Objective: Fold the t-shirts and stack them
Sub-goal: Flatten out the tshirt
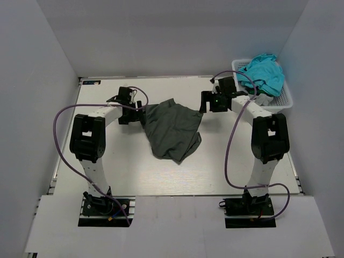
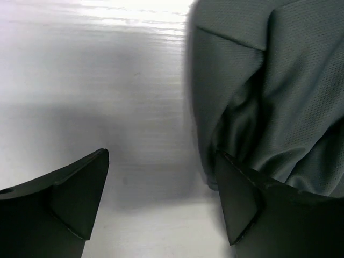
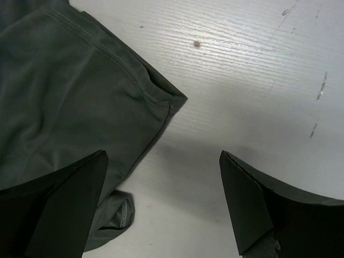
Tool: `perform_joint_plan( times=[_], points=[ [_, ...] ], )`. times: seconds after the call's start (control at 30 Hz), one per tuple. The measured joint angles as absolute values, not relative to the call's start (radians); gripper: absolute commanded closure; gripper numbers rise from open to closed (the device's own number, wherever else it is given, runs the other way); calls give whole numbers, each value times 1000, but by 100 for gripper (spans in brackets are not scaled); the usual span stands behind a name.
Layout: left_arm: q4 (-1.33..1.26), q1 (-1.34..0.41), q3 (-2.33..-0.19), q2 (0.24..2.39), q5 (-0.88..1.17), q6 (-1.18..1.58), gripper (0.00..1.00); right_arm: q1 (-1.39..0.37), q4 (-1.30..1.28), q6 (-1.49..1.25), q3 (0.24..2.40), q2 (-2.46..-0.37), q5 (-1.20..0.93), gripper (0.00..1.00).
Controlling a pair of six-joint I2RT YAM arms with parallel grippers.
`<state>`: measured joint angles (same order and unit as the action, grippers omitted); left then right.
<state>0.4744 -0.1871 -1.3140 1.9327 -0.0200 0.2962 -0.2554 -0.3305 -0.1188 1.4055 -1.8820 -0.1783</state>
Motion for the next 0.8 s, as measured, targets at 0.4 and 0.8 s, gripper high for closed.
perform_joint_plan(
  times=[0.4, 0.8],
  points=[
    [432, -203, -1449, 2056, 10, 273, 24, -282, -341, -122, 1467, -1976, -133, 10],
    [366, -238, -1458, 2085, 73, 247, 81, -357, -332, -111, 1555, -2124, -71, 36]
  ],
)
